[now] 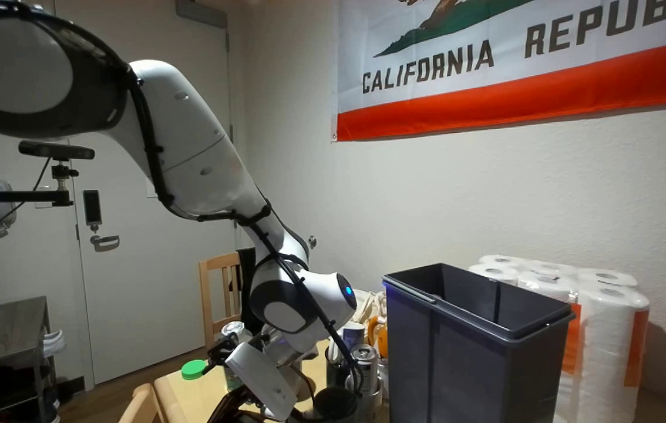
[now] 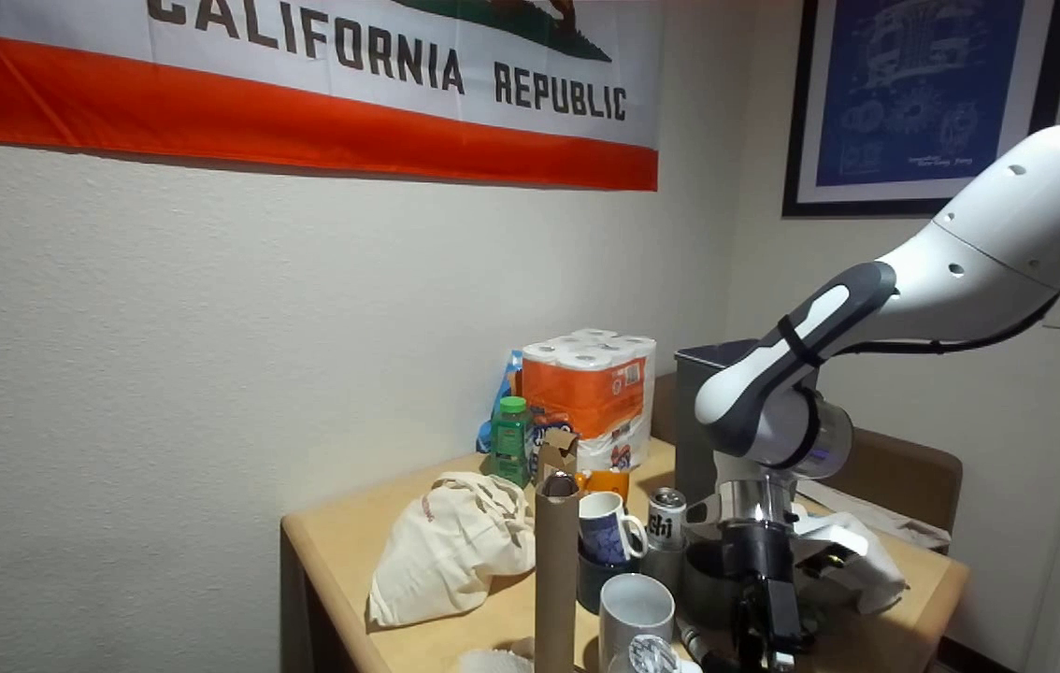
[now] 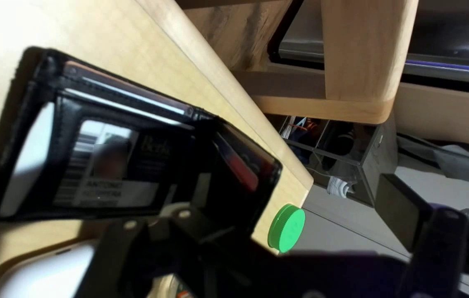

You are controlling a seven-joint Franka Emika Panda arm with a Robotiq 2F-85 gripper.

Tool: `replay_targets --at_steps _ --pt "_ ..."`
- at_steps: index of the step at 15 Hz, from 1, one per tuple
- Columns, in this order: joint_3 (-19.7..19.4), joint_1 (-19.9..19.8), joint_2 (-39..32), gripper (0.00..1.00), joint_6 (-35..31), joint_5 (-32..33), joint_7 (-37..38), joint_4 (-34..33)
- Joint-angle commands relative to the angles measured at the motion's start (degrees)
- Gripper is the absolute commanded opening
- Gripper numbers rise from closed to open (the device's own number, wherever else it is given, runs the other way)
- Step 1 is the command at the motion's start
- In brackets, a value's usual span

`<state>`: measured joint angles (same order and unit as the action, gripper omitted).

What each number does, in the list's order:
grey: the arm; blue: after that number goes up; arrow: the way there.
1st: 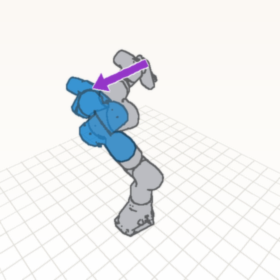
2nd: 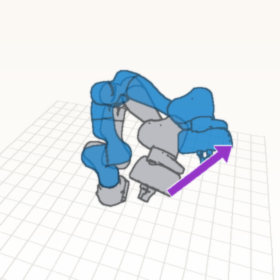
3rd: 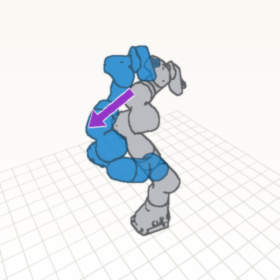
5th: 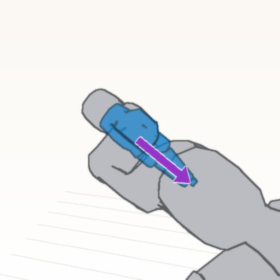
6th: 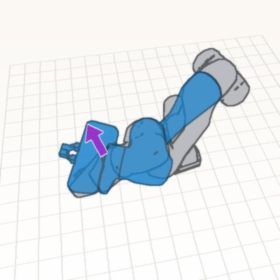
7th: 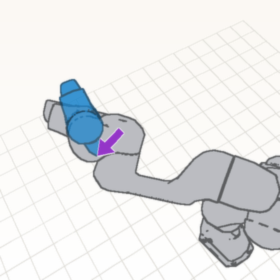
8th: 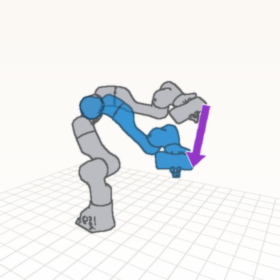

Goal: Open the wallet

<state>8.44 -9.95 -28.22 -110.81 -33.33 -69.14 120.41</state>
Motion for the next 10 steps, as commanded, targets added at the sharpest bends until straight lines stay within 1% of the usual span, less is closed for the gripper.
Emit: replay_targets --at_steps 1,10 --pt "0.19 1.13 3.26 1.00 0.30 -1.22 -3.53 3.13" --pt "1.15 4.49 1.84 1.00 4.07 -1.05 -7.15 5.67"
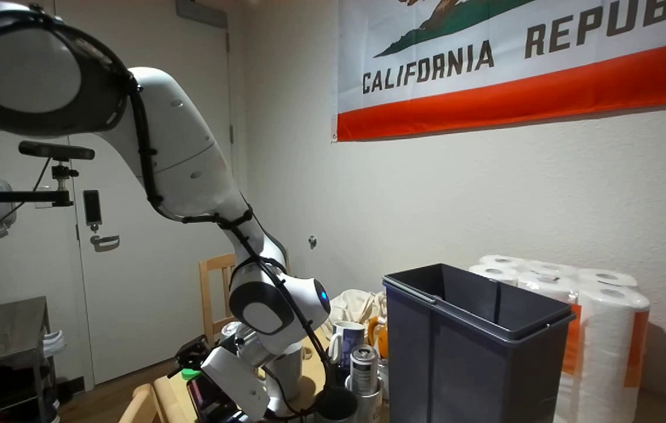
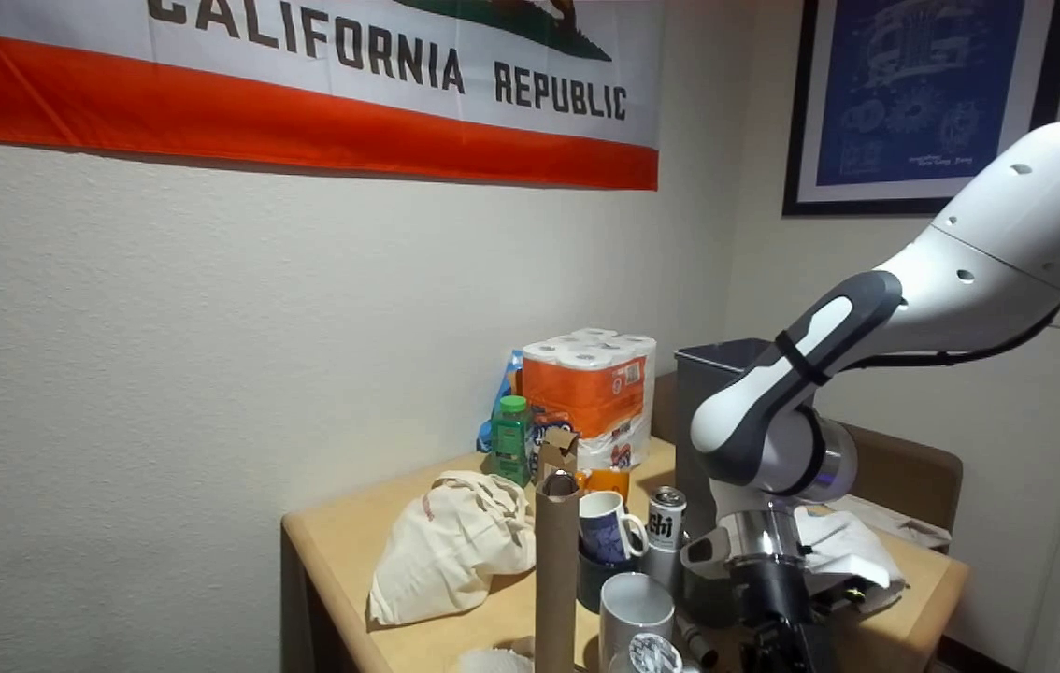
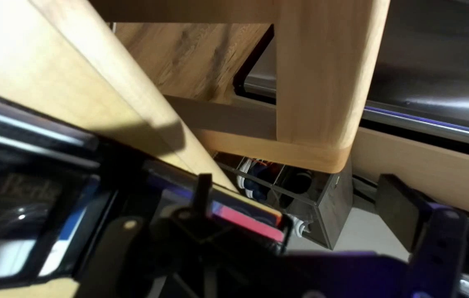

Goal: Open the wallet

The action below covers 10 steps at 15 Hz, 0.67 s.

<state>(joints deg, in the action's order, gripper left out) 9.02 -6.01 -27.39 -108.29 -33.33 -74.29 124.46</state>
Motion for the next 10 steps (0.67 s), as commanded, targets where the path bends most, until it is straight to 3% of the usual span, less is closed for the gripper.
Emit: replay_targets --at_steps 1,10 --pt "0.73 0.92 0.87 1.00 1.39 -1.00 -2.25 1.74" --pt "-1.30 2.68 4.16 1.00 -6.17 2.28 0.53 3.18"
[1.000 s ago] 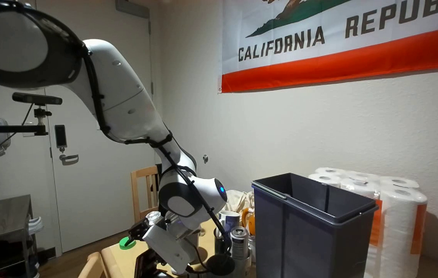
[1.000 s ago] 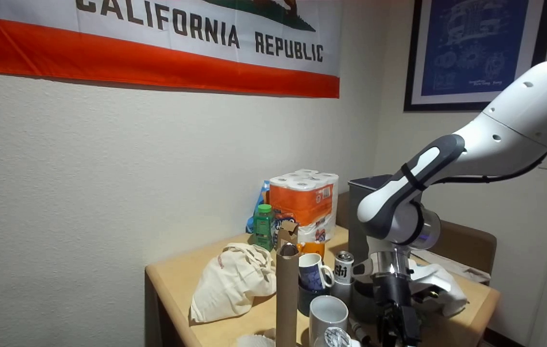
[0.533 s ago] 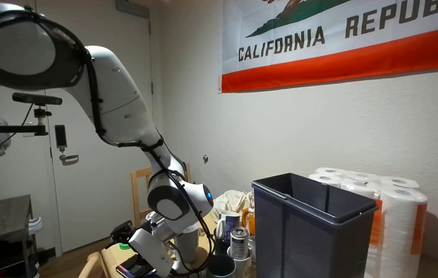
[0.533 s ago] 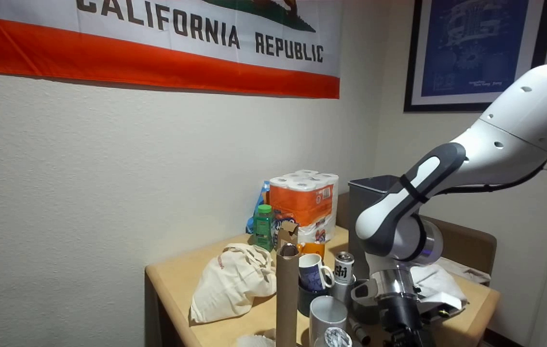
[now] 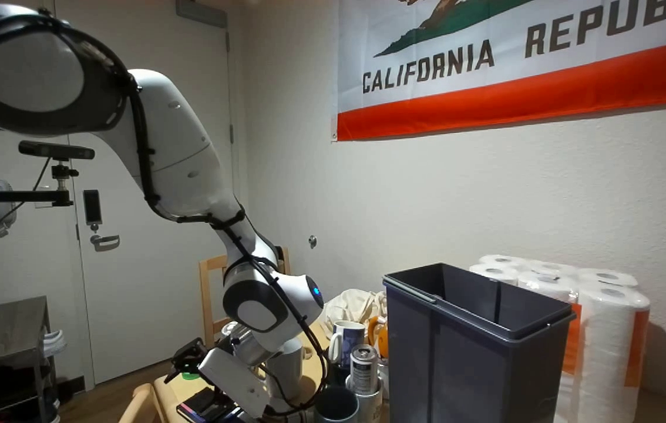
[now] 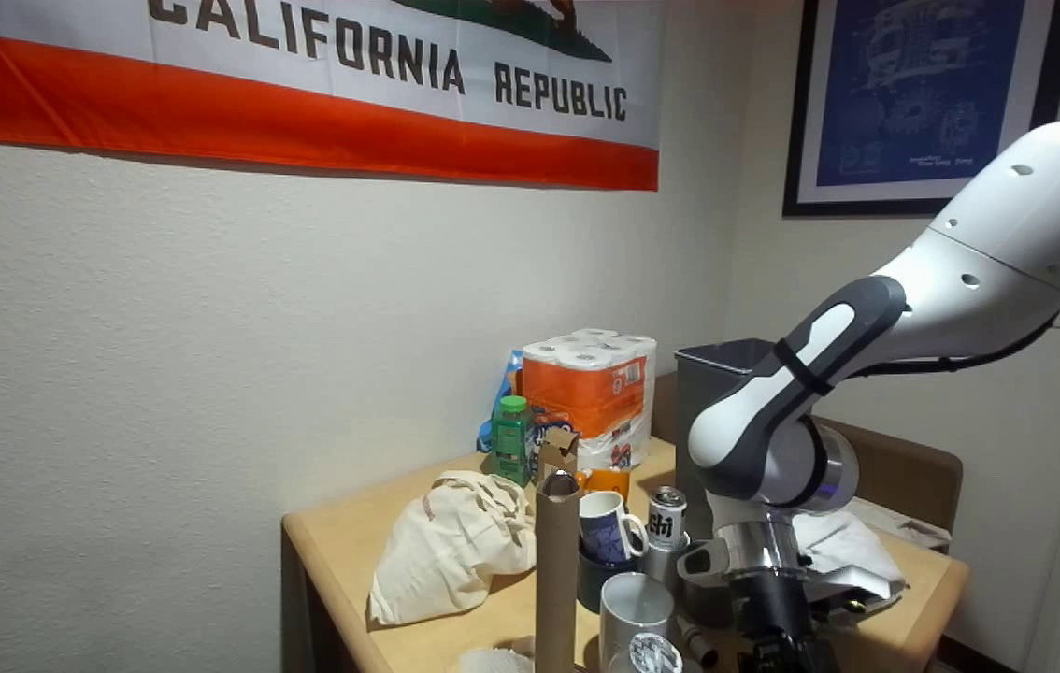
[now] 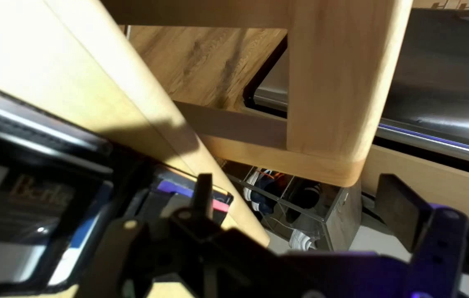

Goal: Open the wallet

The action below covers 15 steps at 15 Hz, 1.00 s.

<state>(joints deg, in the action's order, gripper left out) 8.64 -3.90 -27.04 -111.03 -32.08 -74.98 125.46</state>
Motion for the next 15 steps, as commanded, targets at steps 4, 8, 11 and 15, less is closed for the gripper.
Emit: replay_targets --at_steps 4,8,11,15 --pt "-0.73 0.63 8.57 1.00 -8.99 0.46 0.78 5.53" --pt "-0.84 1.68 15.80 1.00 -14.42 1.33 2.15 10.05" --pt "-1.52 2.64 21.80 1.00 -17.10 3.10 5.27 12.28" --pt "-2.66 3.23 28.72 1.00 -19.91 4.77 10.63 13.11"
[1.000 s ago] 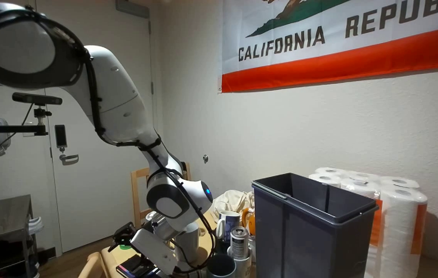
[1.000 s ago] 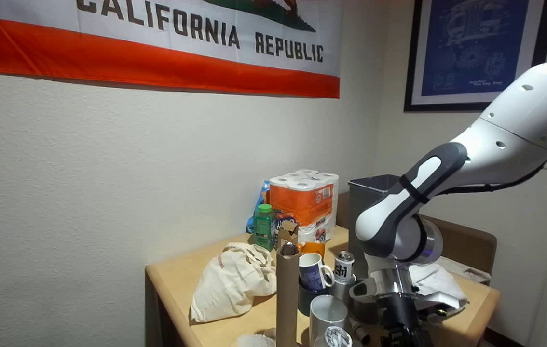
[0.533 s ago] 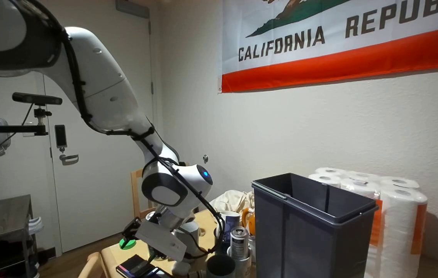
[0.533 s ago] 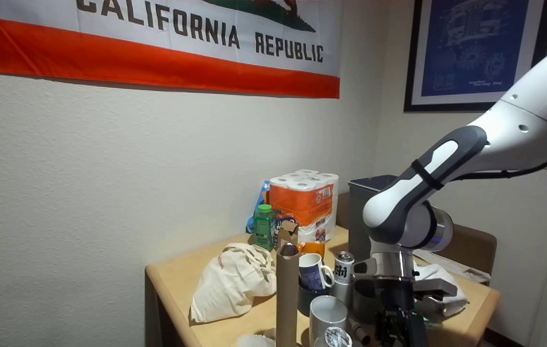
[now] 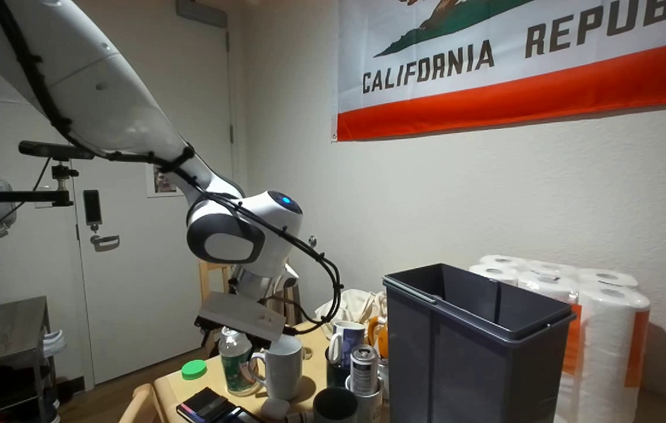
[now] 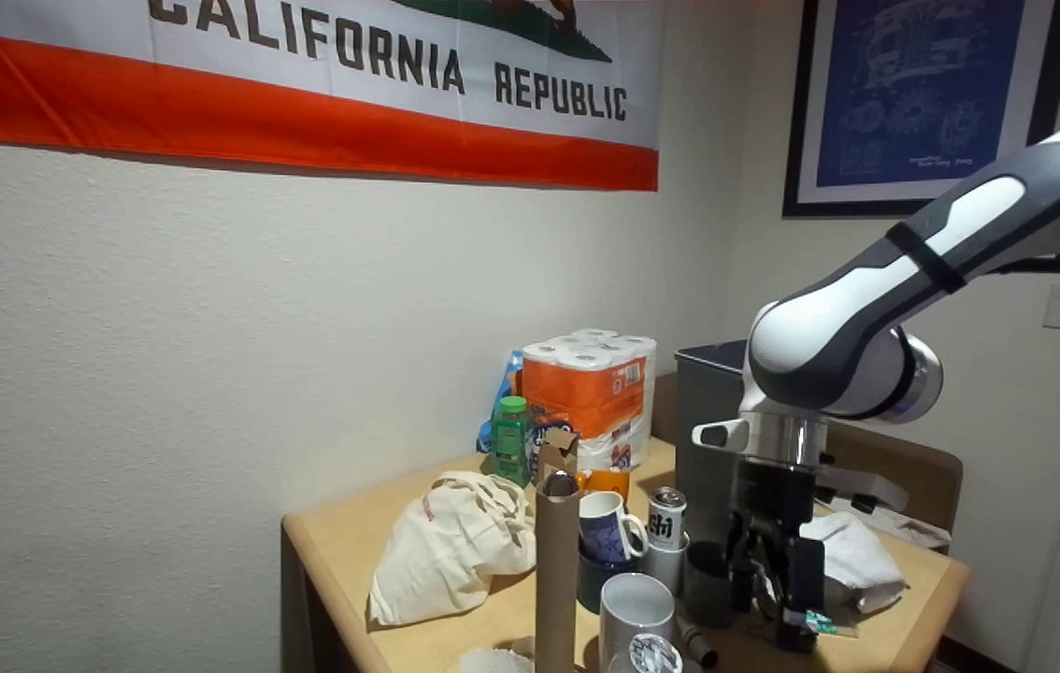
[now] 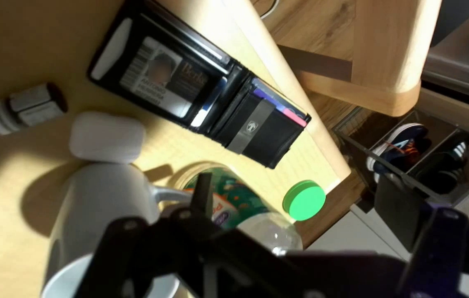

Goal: Open the wallet

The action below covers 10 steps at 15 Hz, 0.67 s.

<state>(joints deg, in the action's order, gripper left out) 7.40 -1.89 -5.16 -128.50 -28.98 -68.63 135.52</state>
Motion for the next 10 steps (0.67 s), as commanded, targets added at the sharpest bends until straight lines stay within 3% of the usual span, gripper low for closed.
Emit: replay_targets --at_steps 1,10 --pt "-1.80 1.44 7.97 1.00 -3.53 2.61 5.79 3.04" --pt "-3.33 3.44 12.19 1.00 -13.38 15.77 20.79 3.23"
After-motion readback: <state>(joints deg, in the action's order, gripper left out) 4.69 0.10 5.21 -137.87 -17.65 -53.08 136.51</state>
